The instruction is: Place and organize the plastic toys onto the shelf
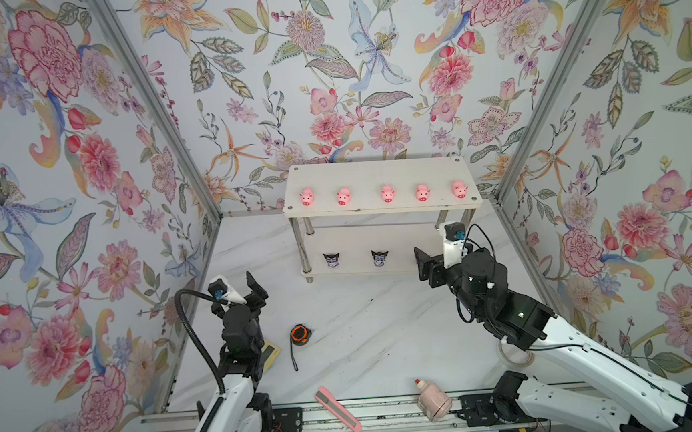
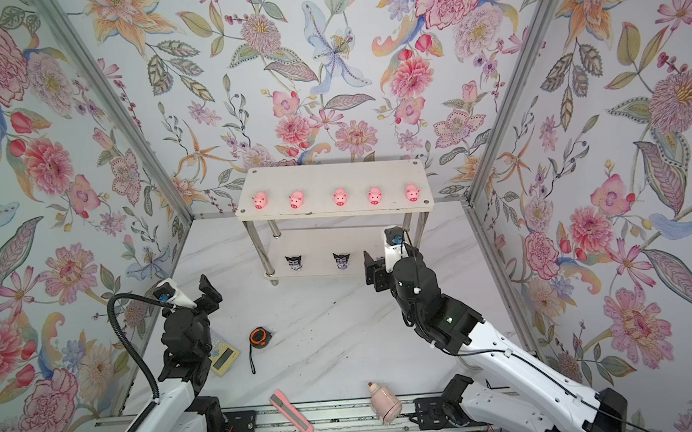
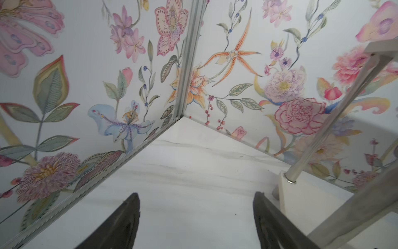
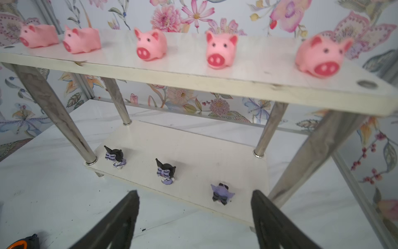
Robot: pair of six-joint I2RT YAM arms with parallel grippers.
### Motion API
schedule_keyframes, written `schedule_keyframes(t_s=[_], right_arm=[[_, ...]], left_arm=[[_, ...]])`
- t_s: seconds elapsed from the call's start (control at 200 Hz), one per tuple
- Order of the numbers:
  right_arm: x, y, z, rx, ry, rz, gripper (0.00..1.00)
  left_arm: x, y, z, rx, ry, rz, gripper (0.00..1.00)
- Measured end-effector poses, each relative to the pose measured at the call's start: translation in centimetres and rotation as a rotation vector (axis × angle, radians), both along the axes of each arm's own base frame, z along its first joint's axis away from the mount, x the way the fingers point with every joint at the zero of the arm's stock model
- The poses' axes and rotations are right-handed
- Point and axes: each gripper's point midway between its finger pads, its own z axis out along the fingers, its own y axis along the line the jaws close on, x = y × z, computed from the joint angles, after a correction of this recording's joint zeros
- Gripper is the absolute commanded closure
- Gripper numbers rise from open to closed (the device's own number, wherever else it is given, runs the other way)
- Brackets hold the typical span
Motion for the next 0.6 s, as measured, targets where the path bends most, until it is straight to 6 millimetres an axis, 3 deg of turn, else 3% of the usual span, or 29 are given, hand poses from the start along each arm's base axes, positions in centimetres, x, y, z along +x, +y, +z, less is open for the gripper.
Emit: schedule_keyframes(t_s=[0.075, 0.125, 0.24, 0.36, 0.601], right_arm=[[1.0, 2.4, 2.0, -0.019, -0.017, 0.037, 0.6], [1.7, 4.3, 3.2, -0.027, -0.025, 0.063, 0.61], [3.1, 8.1, 5.2, -0.049, -0.041, 0.124, 0.48], [4.7, 11.3, 5.7, -0.08, -0.043, 0.168, 0.35], [7.0, 15.1, 5.5, -0.134, -0.041, 0.222, 0.29]], left_arm=[[0.2, -0.9, 1.7, -0.008, -0.036, -0.055, 0.21], [0.2, -1.4, 2.3, -0.016, -0.057, -0.086, 0.23], [0.1, -2.2, 2.4, -0.032, -0.068, -0.134, 0.24], [0.0, -2.9, 0.2, -0.045, -0.021, -0.176, 0.24], [-1.0, -3.5, -4.1, -0.054, 0.068, -0.21, 0.23]])
